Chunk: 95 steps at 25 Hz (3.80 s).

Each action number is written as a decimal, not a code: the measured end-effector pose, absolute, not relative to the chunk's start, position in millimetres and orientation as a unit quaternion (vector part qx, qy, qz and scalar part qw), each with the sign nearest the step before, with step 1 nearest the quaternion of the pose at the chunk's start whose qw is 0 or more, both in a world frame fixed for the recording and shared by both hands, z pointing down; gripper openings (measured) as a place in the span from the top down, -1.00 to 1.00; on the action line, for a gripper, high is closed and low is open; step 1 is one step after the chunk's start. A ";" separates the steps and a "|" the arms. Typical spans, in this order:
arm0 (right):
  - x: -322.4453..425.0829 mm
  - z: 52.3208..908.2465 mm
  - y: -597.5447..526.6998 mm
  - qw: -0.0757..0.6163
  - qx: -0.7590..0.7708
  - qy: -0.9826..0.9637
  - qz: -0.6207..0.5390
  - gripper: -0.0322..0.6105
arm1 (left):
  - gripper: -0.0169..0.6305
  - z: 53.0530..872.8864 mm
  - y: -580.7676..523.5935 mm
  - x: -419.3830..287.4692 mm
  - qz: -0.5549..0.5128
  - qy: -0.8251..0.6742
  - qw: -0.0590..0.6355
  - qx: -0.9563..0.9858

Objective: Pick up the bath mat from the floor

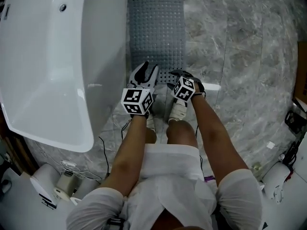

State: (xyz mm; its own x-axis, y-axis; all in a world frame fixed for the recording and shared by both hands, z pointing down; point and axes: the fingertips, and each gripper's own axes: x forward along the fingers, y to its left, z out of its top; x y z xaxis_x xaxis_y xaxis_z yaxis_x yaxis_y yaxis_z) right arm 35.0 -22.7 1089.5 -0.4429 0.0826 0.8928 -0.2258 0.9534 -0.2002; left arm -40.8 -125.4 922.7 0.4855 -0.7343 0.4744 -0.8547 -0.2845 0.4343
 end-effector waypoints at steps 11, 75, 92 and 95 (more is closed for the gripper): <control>32.1 1205.4 17.2 0.597 -0.115 -0.788 0.097 -0.14 | 0.44 980.2 -115.0 -47.2 0.096 -0.518 0.342 0.778; 21.8 1018.9 -107.9 0.635 -0.209 -0.740 0.070 0.71 | -0.19 1043.2 -63.3 -49.9 0.580 -0.007 0.261 0.772; 29.1 905.9 -75.2 0.617 -0.188 -0.758 0.100 0.71 | 0.85 934.1 -60.1 -57.2 0.623 0.060 0.161 0.763; 31.6 859.5 -60.6 0.619 -0.176 -0.759 0.101 0.71 | 0.85 885.1 -43.7 -54.7 0.621 0.060 0.164 0.764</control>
State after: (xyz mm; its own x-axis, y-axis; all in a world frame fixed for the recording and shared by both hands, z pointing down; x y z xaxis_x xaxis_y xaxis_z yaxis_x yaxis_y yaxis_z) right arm 31.6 -60.6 859.5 -0.1719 0.3922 0.9037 0.1415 0.9176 -0.3714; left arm -54.7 -43.7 885.1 0.2207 0.2958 0.9294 -0.1115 -0.9390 0.3253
